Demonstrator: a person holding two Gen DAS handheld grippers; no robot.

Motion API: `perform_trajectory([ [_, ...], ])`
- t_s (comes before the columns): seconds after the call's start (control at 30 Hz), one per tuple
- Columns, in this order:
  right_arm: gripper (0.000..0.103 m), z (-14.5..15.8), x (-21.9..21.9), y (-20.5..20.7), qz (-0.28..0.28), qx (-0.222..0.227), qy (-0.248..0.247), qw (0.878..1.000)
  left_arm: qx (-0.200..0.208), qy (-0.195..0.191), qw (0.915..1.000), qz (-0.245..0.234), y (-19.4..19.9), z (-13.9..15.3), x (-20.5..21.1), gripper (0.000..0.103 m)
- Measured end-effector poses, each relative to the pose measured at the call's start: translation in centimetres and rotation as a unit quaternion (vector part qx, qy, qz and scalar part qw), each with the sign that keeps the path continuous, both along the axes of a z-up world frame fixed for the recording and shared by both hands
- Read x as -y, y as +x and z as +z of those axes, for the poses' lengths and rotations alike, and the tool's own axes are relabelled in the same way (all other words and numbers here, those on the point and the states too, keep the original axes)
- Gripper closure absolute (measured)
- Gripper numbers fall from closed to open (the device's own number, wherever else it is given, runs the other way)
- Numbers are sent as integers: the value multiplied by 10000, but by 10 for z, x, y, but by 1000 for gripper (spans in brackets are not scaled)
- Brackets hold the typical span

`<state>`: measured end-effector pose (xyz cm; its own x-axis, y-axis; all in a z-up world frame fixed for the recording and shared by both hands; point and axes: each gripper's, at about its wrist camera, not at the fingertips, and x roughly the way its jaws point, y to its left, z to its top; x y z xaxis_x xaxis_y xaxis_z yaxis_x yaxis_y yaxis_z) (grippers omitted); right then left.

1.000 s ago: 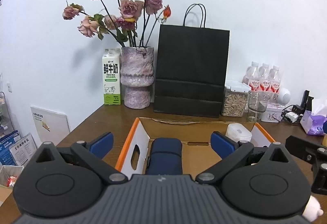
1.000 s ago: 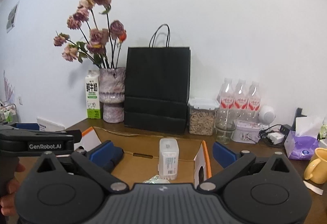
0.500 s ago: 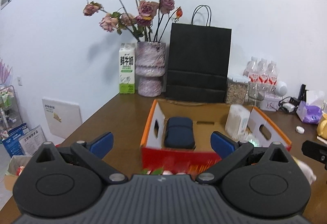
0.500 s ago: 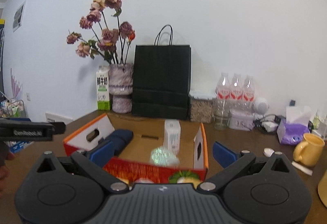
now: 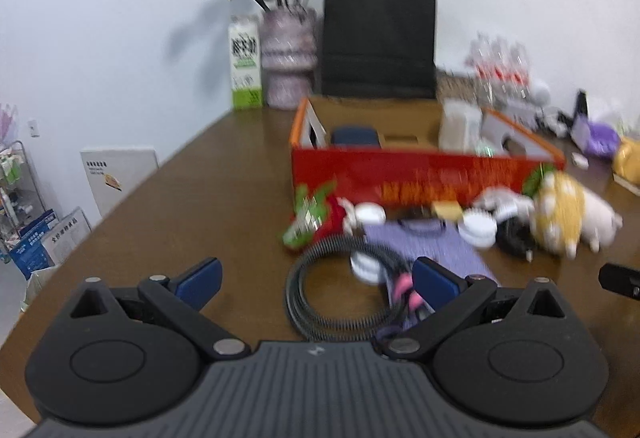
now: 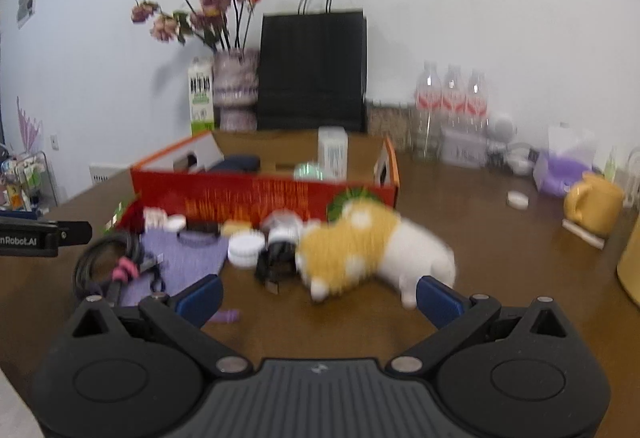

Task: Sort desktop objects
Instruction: 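Grasp the braided black cable with the left gripper while the right gripper grasps the purple cloth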

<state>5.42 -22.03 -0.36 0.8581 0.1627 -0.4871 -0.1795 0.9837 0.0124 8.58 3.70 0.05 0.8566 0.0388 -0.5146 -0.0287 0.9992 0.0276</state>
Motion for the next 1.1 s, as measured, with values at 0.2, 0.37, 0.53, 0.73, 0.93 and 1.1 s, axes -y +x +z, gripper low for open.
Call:
perform_trajectory([
  [0.2,0,-17,3,-4,-48,-224,28,9997,-183,-22,9995,-252,7,-9,6,0],
  [0.37,0,-21,5,0,-59,-277,35,9996,-334,121,9985,-420,19,-16,16,0],
  [0.53,0,-25,6,5,-104,-368,12,9993,-536,93,9977,-414,34,-24,14,0],
  [0.73,0,-33,2,15,-139,-550,-158,9983,-746,-7,9963,-430,47,-34,14,0],
  [0.93,0,-37,4,21,-70,-751,-75,9971,-743,-135,9960,-481,50,-35,11,4],
  [1.1,0,-37,4,21,-52,-753,-68,9971,-702,-222,9960,-510,46,-32,10,6],
])
